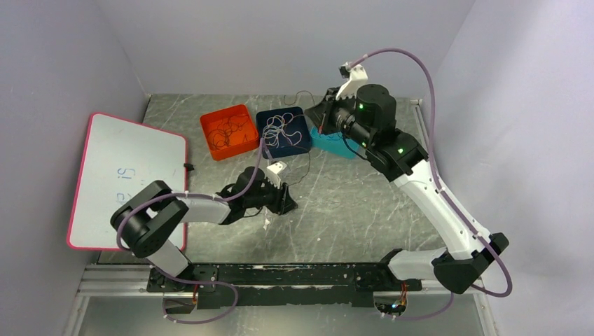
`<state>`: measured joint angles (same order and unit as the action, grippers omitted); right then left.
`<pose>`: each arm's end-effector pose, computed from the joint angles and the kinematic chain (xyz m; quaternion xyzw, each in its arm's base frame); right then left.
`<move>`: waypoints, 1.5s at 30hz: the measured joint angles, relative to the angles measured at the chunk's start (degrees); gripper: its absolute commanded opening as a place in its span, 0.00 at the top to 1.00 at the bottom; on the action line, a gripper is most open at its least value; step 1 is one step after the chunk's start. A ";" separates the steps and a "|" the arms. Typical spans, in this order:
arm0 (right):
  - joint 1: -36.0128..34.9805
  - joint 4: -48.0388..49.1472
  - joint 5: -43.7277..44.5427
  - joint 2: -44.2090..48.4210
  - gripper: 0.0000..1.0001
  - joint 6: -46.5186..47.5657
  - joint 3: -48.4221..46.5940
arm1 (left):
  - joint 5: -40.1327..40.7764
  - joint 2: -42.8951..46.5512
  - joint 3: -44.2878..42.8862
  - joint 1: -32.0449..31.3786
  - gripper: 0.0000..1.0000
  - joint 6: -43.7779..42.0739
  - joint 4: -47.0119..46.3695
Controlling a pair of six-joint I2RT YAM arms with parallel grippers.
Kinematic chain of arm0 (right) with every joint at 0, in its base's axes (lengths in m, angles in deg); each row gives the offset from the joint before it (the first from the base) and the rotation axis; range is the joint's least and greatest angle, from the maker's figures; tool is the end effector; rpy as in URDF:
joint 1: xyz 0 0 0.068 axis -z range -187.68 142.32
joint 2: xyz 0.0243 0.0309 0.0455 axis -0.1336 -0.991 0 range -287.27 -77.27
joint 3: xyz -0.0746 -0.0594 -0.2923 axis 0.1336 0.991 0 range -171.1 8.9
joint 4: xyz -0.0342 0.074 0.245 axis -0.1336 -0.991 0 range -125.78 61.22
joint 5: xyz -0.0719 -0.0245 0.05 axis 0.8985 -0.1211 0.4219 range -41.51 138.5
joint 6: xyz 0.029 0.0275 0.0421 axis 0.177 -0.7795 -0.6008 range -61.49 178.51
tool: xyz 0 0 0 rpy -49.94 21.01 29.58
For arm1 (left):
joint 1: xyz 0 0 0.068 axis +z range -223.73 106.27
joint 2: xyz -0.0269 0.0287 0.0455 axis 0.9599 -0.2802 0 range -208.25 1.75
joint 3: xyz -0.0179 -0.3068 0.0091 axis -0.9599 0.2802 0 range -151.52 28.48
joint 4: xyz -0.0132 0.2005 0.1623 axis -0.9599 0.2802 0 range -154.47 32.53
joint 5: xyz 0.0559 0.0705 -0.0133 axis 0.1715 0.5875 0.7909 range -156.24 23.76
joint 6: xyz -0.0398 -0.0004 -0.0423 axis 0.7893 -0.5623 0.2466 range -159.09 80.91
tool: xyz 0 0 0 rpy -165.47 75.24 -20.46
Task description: Untangle the cables
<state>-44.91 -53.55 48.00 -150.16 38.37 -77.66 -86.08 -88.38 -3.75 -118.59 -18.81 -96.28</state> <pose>0.2114 0.1610 0.4931 -0.1175 0.7631 0.3080 0.5559 0.2038 -0.2227 0.1906 0.2670 0.7972 -0.4038 0.3607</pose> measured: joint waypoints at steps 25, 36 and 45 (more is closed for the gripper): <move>0.00 3.45 15.56 5.92 1.00 14.69 -18.56 | 3.93 -1.86 4.81 -0.76 0.62 2.58 -3.10; 0.00 9.38 24.26 6.99 1.00 23.23 -21.31 | 4.31 -1.86 4.98 -0.90 0.63 2.69 -3.13; 0.00 11.23 26.80 8.79 1.00 25.38 -22.03 | 5.09 -1.62 5.20 -0.98 0.55 2.71 -2.97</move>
<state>-44.91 -42.32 74.80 -141.37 63.74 -99.70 -80.98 -90.00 1.46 -119.57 -16.10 -99.25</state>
